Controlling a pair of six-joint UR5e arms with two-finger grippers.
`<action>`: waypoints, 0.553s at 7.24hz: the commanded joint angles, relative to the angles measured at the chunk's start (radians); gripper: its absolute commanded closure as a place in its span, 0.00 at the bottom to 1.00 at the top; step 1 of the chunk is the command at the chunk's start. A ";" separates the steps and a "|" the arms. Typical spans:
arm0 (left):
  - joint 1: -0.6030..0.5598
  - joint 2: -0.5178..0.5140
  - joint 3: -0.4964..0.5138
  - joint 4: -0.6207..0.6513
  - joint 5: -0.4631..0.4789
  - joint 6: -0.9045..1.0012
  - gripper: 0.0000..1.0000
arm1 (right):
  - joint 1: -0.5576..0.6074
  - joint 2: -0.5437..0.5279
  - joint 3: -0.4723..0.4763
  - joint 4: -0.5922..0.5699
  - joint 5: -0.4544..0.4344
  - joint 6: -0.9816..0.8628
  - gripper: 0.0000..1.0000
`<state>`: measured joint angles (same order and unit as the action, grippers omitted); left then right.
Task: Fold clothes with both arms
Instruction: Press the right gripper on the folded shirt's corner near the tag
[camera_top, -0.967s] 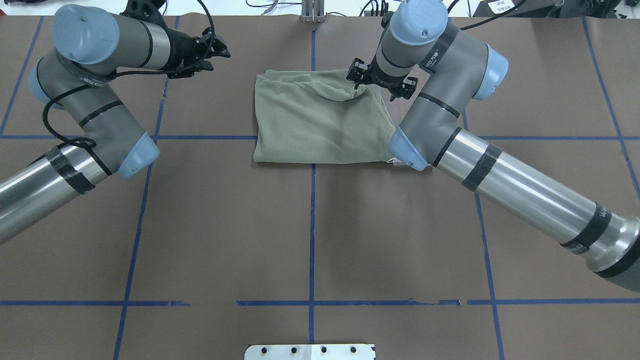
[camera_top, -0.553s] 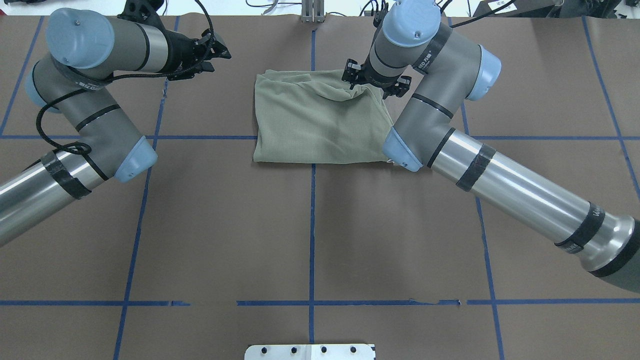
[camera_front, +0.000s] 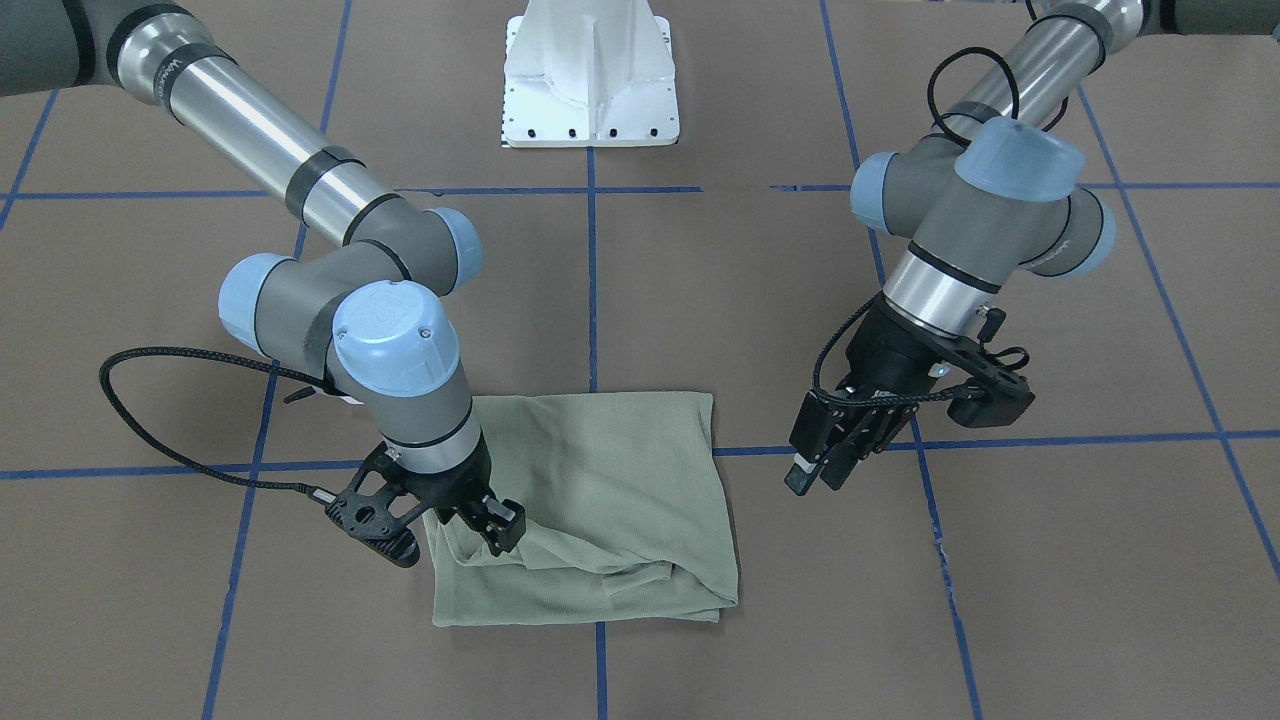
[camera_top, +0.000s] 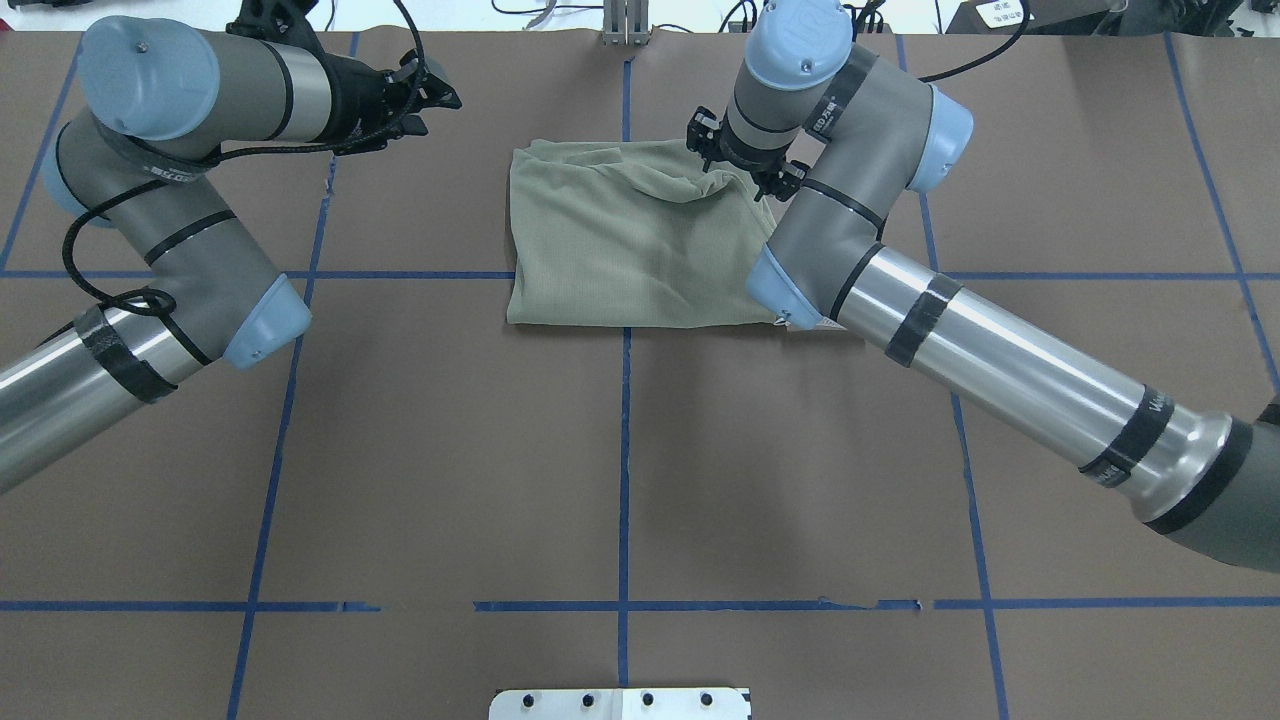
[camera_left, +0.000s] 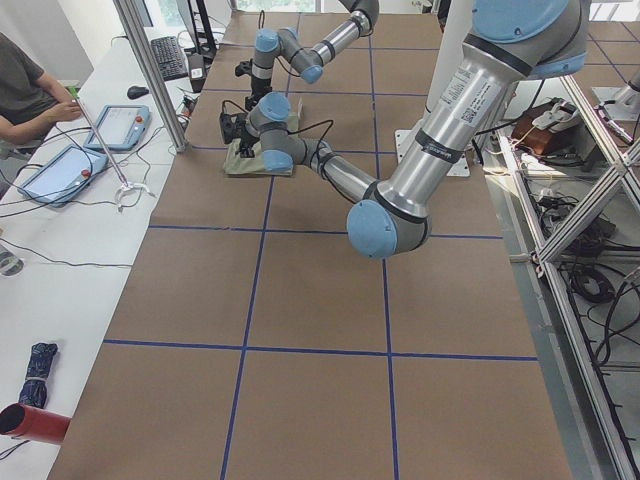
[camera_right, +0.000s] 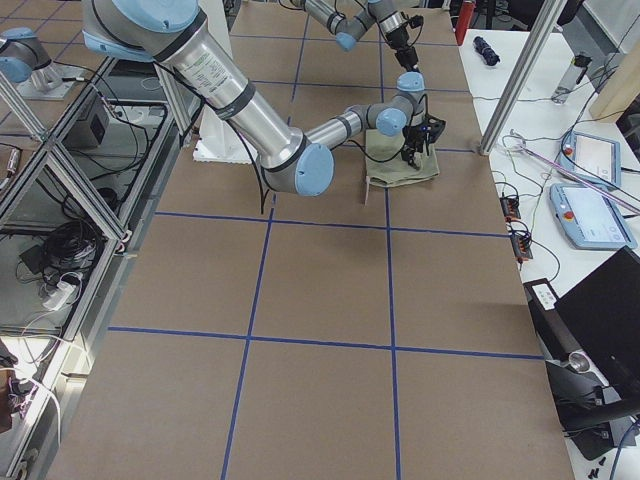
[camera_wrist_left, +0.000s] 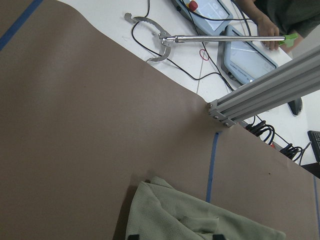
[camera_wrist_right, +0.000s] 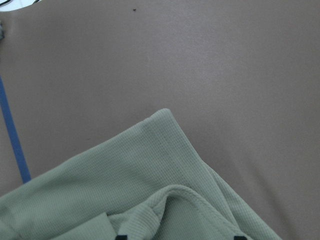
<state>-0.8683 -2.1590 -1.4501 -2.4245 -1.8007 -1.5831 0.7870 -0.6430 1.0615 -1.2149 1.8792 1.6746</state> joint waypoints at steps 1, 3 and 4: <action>0.002 0.001 -0.009 0.004 0.012 0.000 0.42 | 0.000 0.029 -0.023 0.001 0.000 0.158 0.37; 0.002 0.013 -0.018 0.005 0.014 0.000 0.42 | -0.020 0.026 -0.023 0.021 0.001 0.229 0.37; 0.002 0.016 -0.018 0.005 0.012 0.000 0.42 | -0.031 0.019 -0.025 0.041 0.000 0.249 0.37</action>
<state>-0.8667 -2.1469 -1.4659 -2.4197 -1.7878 -1.5831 0.7693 -0.6181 1.0383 -1.1941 1.8801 1.8927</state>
